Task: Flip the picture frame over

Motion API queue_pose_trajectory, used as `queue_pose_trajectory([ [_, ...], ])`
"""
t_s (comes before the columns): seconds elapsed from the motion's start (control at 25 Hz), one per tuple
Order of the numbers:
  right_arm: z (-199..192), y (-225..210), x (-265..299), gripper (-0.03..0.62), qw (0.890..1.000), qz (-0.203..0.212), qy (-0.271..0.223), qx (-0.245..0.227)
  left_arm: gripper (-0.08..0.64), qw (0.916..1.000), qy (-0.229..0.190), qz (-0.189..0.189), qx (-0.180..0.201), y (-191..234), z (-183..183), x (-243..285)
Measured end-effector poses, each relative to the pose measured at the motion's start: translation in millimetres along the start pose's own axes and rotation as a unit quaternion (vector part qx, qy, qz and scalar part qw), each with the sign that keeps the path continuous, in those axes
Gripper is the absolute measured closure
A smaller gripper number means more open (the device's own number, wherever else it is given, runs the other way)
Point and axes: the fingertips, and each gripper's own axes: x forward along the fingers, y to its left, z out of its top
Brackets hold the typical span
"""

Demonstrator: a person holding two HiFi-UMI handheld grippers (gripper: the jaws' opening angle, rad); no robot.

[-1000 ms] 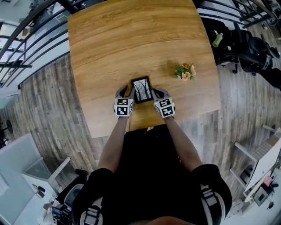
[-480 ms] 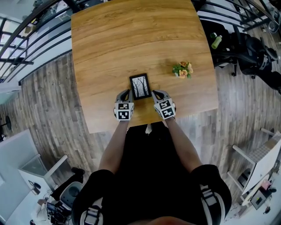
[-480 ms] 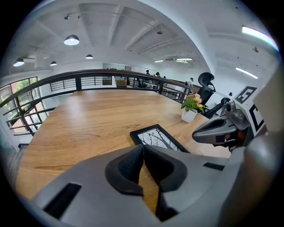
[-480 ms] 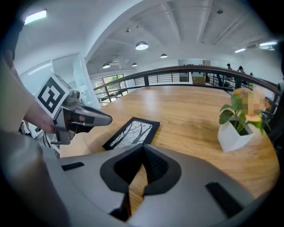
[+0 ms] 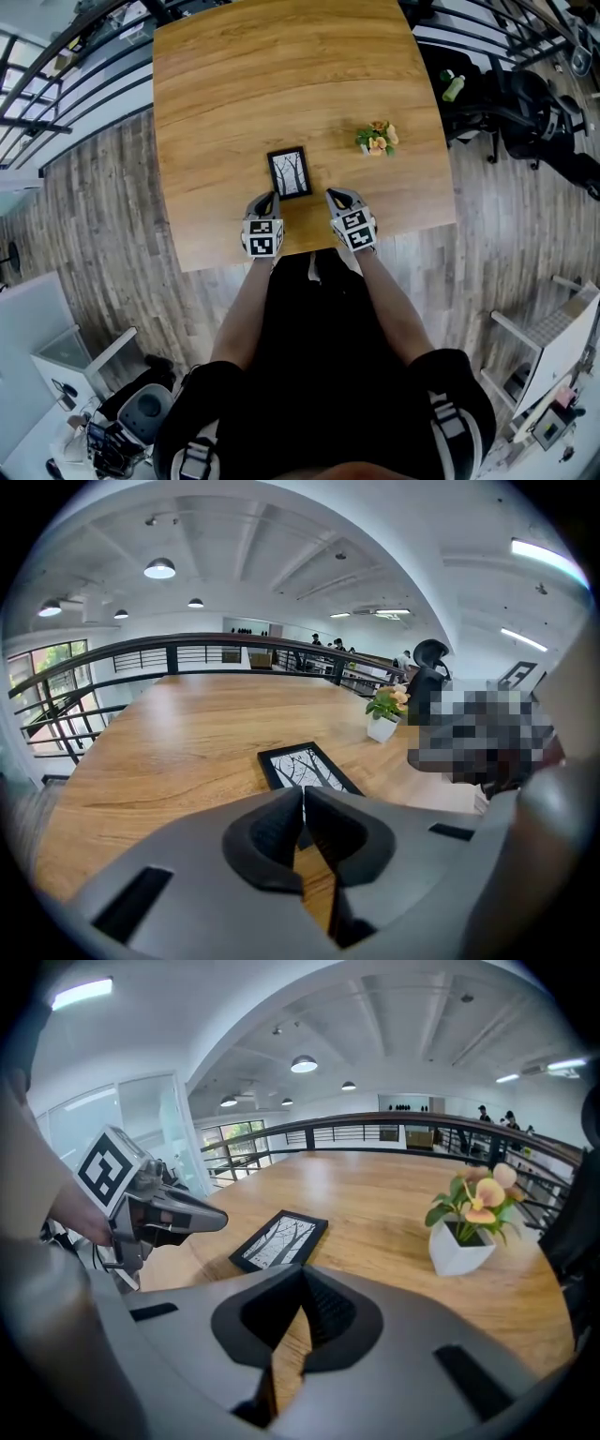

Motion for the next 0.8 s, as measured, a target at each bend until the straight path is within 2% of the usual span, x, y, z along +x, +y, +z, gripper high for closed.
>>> queue_pose_trajectory([
  [0.8,-11,16,-38,0.584,0.999,0.016,-0.020,-0.026,0.534,0.9990,-0.020,0.037,-0.016,-29,-17,-53],
])
